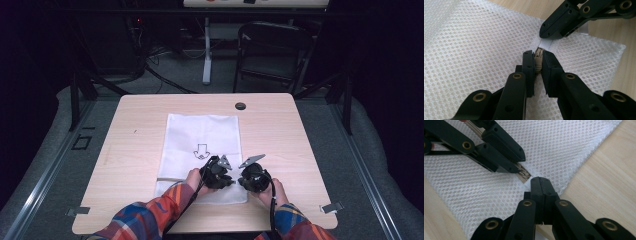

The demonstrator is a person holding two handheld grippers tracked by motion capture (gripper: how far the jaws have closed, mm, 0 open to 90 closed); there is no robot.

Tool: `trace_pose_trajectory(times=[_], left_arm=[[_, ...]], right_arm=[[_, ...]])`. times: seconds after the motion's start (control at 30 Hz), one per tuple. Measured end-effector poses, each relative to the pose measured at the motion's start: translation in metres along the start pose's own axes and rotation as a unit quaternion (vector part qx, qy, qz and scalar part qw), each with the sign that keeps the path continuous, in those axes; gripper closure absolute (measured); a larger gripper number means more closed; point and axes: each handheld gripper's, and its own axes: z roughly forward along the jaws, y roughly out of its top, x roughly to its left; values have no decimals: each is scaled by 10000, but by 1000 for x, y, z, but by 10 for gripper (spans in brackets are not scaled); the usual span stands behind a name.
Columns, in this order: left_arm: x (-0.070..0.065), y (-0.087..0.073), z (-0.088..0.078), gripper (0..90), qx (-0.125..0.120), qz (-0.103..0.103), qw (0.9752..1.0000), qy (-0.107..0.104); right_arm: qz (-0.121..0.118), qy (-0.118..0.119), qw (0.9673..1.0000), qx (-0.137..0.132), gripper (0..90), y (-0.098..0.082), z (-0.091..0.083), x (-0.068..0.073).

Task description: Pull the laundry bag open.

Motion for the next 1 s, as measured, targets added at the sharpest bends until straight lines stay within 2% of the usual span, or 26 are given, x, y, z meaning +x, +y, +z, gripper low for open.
trace_pose_trajectory(times=[0.07,0.53,0.6,0.7,0.73,0.87,1.0], left_arm=[[0,0,0,810,-4,-3,10000,-1],[0,-1,-2,811,57,56,10000,-21],[1,-2,-2,810,61,13,10000,-29],[1,-2,-1,805,22,-22,10000,-13],[1,-2,0,799,5,-75,10000,-28],[0,-1,3,781,-27,-64,10000,-30],[-2,-1,2,808,5,-20,10000,20]], right_arm=[[67,28,10000,-43,900,-1,0,0],[84,-9,10000,-22,900,0,0,1],[83,-53,10000,10,900,0,0,1],[157,34,9999,-62,900,-1,0,-1],[160,28,9999,-47,900,-1,0,-1],[78,1,10000,-10,900,0,0,-1],[88,24,10000,-24,900,0,0,0]])
